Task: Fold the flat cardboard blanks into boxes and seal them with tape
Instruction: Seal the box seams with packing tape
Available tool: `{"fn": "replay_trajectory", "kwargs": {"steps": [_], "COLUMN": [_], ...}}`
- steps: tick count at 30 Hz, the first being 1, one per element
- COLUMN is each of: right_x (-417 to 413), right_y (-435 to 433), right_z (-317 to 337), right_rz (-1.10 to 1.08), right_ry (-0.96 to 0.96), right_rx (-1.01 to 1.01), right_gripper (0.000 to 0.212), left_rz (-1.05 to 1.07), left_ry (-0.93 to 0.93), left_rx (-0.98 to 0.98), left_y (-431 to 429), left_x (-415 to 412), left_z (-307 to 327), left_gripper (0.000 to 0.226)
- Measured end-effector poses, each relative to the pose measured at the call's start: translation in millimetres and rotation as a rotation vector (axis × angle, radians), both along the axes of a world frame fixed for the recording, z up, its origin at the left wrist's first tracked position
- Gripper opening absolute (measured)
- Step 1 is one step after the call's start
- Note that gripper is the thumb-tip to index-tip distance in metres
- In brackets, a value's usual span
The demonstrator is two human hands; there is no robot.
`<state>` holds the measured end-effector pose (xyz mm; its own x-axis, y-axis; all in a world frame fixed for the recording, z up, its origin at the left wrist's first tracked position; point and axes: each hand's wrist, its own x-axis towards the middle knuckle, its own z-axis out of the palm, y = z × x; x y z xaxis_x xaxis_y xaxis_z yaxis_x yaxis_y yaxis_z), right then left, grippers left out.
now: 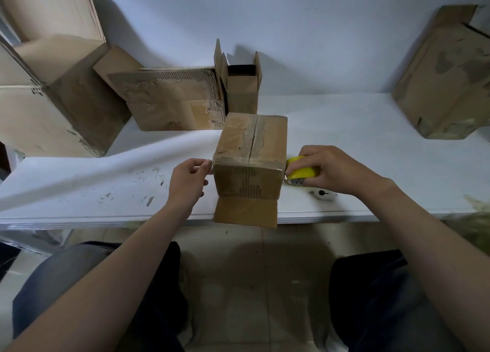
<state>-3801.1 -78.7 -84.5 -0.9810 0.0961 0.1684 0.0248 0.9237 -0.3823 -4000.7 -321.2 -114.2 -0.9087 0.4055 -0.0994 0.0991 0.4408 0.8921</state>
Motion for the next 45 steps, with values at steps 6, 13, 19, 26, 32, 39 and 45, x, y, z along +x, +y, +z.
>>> {"fn": "replay_trajectory", "kwargs": {"steps": [6,13,19,26,32,39,45], "right_x": [-6.3,-13.3,-18.4,-21.1,-32.7,-38.1,-35.4], "right_y": [4.1,10.7,10.9,-7.6,-38.0,-40.0,-35.7], "right_z": [-7.7,-15.3,-14.7,-12.8,-17.0,-17.0,-19.8], "right_rz": [-0.049,-0.091,-0.094,-0.178,-0.197,-0.199,-0.172], "right_ry": [0.025,0.084,0.117,0.045,0.022,0.017,0.018], "right_rx": [-0.041,-0.054,-0.089,-0.217,-0.258,-0.233,-0.202], "right_gripper": [0.031,0.031,0.028,0.049,0.062,0.064,0.062], "left_rz": [-0.081,-0.149,-0.025,0.010,0.007,0.096,0.143], "left_ry": [0.121,-0.020,0.262,0.180,0.232,0.197,0.192], "left_rx": [-0.211,-0.357,-0.112,-0.078,-0.196,-0.306,-0.215], "left_y": [13.4,17.5,22.7,25.6,46.7,65.7,54.0], "left_x": [-5.5,-12.1,-6.3,15.8,36.6,36.2,20.4], "left_z": [-0.4,4.1,10.5,23.6,19.3,11.0,21.6], "left_gripper": [0.012,0.044,0.019,0.056,0.136,0.143,0.128]}}
